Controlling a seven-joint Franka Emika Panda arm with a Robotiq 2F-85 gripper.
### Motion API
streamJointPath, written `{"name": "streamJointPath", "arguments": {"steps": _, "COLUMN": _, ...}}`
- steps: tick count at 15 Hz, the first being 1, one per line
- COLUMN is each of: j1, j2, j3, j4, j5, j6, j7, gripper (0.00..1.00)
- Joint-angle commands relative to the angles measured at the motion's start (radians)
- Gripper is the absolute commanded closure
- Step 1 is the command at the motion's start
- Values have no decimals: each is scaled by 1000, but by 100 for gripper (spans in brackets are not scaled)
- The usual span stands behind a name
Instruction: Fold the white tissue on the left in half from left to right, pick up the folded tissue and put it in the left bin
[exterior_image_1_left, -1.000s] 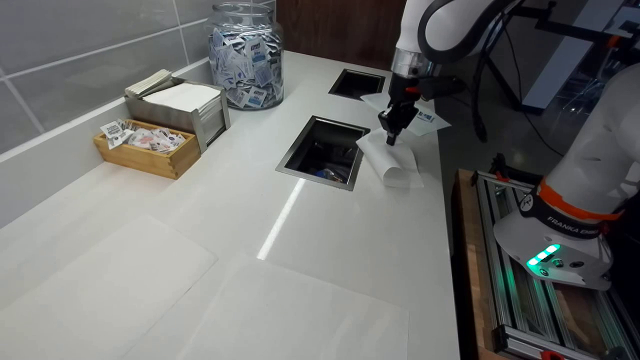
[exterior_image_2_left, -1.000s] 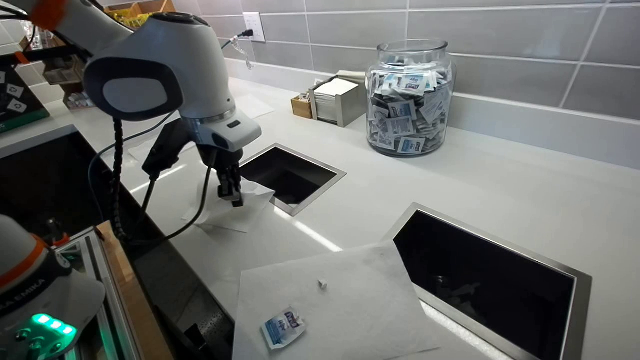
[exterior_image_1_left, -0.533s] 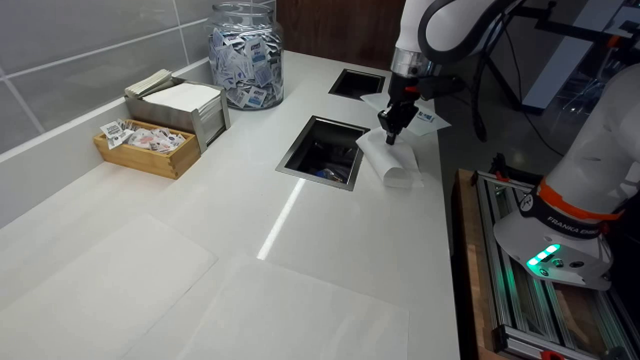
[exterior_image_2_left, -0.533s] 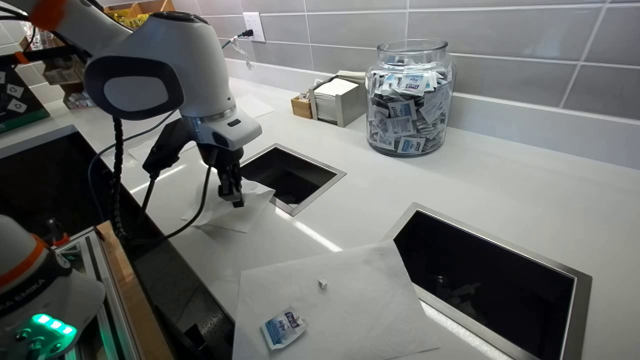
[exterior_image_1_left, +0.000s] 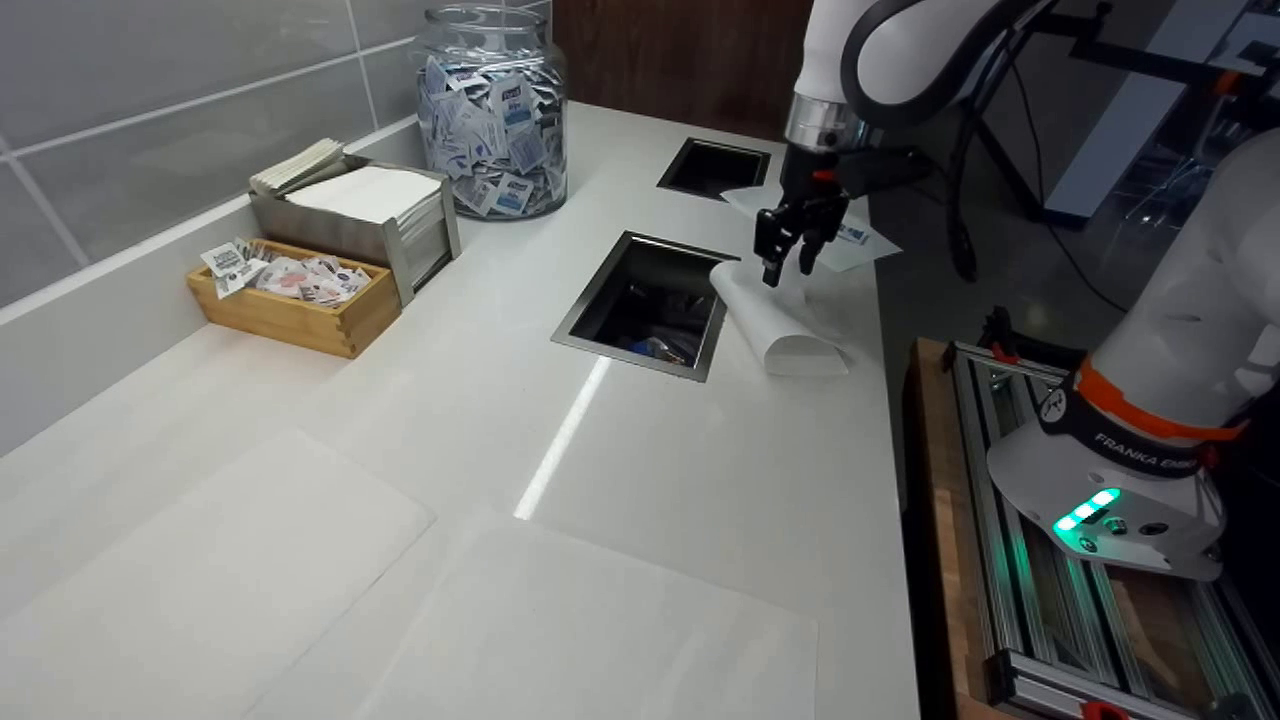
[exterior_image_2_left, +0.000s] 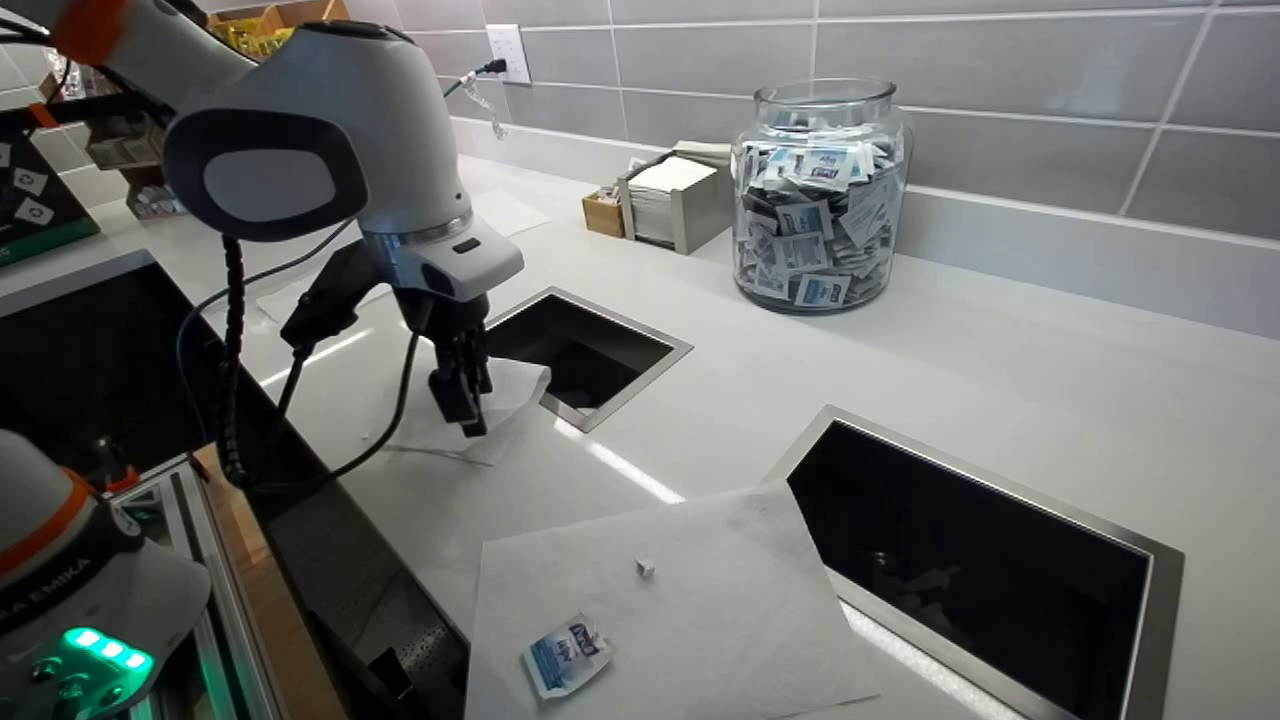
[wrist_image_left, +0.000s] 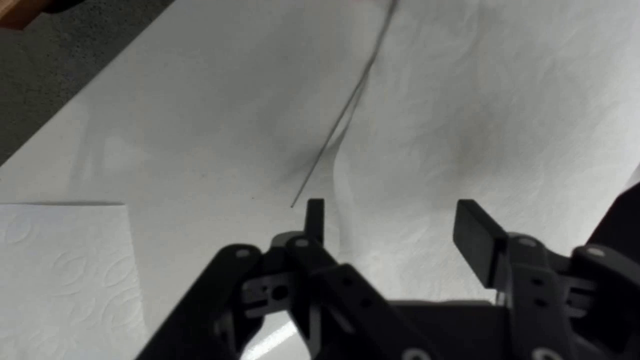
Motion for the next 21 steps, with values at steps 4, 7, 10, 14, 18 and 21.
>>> {"name": "streamJointPath", "arguments": {"steps": 4, "j1": -36, "j2": -44, "j3": 4, "j4": -4, "j5": -69, "j6": -41, "j7": 69, "gripper": 24}}
{"name": "streamJointPath", "arguments": {"steps": 7, "j1": -49, "j2": -75, "j3": 10, "j4": -17, "j5": -94, "j6": -43, "j7": 97, "gripper": 22}}
{"name": "streamJointPath", "arguments": {"steps": 10, "j1": -56, "j2": -114, "j3": 18, "j4": -18, "j5": -111, "j6": -60, "j7": 124, "gripper": 4}}
{"name": "streamJointPath", "arguments": {"steps": 14, "j1": -46, "j2": -167, "j3": 42, "j4": -19, "j5": -98, "j6": -80, "j7": 139, "gripper": 0}}
{"name": "streamJointPath", "arguments": {"steps": 18, "j1": -2, "j2": -155, "j3": 56, "j4": -11, "j5": -32, "j6": -69, "j7": 108, "gripper": 0}}
{"name": "streamJointPath", "arguments": {"steps": 21, "j1": 22, "j2": -124, "j3": 66, "j4": -3, "j5": 1, "j6": -63, "j7": 108, "gripper": 0}}
